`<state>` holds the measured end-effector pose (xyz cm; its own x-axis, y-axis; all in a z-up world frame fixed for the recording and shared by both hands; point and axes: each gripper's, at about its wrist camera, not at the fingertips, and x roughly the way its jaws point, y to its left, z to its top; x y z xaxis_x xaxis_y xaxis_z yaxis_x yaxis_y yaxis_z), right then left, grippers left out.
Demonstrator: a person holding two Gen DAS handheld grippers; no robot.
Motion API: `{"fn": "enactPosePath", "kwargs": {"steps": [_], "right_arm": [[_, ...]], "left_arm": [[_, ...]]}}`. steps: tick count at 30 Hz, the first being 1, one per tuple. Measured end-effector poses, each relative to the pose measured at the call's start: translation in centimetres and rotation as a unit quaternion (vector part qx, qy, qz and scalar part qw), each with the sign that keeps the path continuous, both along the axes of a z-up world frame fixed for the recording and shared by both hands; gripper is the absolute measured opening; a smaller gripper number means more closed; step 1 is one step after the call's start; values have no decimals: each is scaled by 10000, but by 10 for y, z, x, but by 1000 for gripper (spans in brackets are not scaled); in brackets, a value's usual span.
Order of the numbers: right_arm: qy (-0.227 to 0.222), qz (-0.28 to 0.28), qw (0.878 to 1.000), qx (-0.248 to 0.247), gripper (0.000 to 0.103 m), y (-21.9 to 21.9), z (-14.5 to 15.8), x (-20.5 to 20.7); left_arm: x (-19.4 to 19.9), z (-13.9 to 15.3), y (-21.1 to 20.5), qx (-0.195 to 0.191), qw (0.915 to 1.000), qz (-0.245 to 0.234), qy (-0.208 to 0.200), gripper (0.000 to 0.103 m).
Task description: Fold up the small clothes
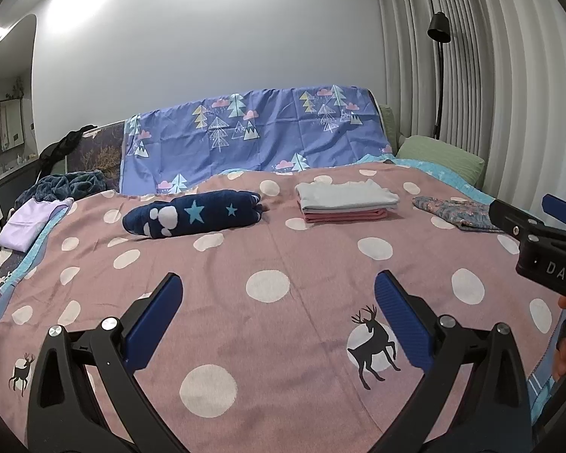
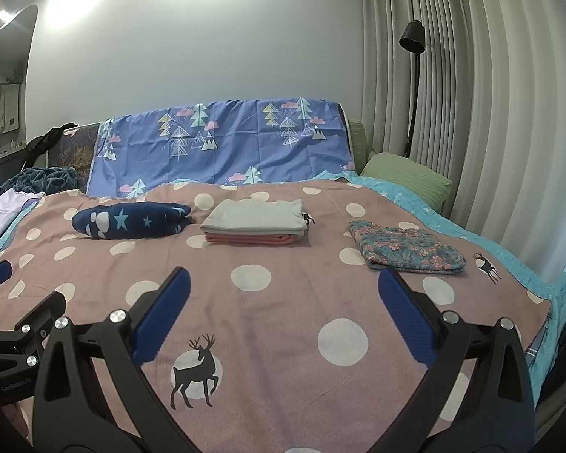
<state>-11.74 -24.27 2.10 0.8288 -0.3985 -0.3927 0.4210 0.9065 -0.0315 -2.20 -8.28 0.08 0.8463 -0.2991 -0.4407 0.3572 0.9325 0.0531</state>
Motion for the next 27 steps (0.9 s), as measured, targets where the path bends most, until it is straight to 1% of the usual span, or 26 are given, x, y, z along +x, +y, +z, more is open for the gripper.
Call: {"fn": "enactPosePath", "kwargs": {"steps": [27], "right_arm": [[88, 21, 10000, -13, 101, -4, -12, 4]], "left_arm": [[6, -5, 0, 15, 9999, 103, 97, 102]]}}
